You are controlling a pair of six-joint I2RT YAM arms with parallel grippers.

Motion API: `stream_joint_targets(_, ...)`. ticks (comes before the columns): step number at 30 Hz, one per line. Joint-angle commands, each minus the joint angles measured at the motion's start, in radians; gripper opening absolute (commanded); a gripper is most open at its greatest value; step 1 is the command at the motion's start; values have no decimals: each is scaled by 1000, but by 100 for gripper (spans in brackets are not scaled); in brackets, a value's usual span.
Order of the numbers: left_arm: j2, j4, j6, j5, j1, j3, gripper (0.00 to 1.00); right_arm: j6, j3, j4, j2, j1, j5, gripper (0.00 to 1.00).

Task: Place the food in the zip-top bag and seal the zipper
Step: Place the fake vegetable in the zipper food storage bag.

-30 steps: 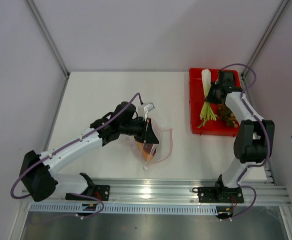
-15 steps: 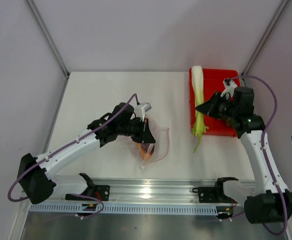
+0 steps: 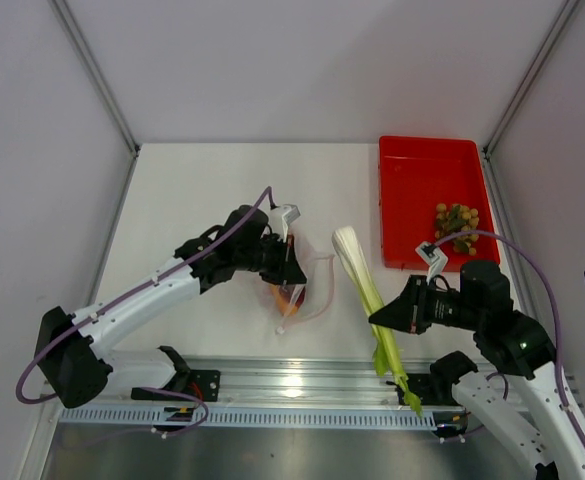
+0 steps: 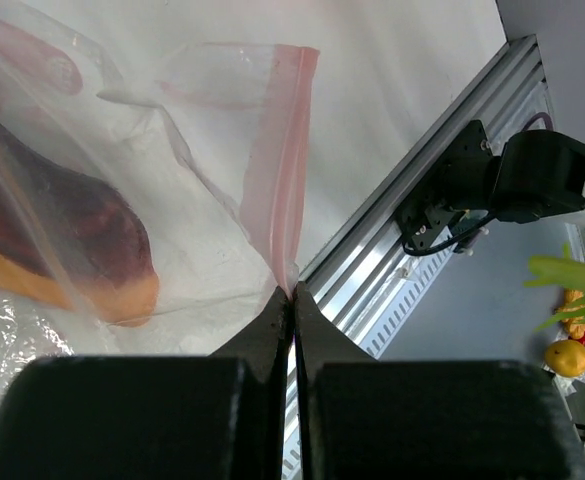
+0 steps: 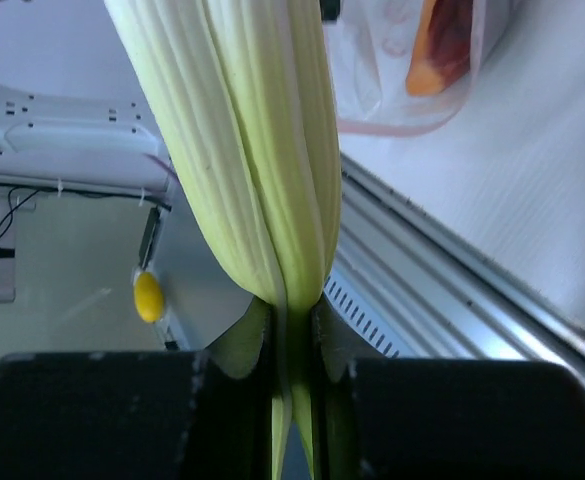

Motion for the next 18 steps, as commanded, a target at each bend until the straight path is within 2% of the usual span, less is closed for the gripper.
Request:
stream_joint_targets(1,-31,17,29,-7,7,50,1,50,-52,-101,-28,15,-63,0)
stream_joint_targets(11,-20,43,15,34,7,102,1,28,-124,-182,-30,40,-74,0)
stream_joint_targets(18,-22,33,13,40,7,113,1,47,-121,-138,39,117,26,0)
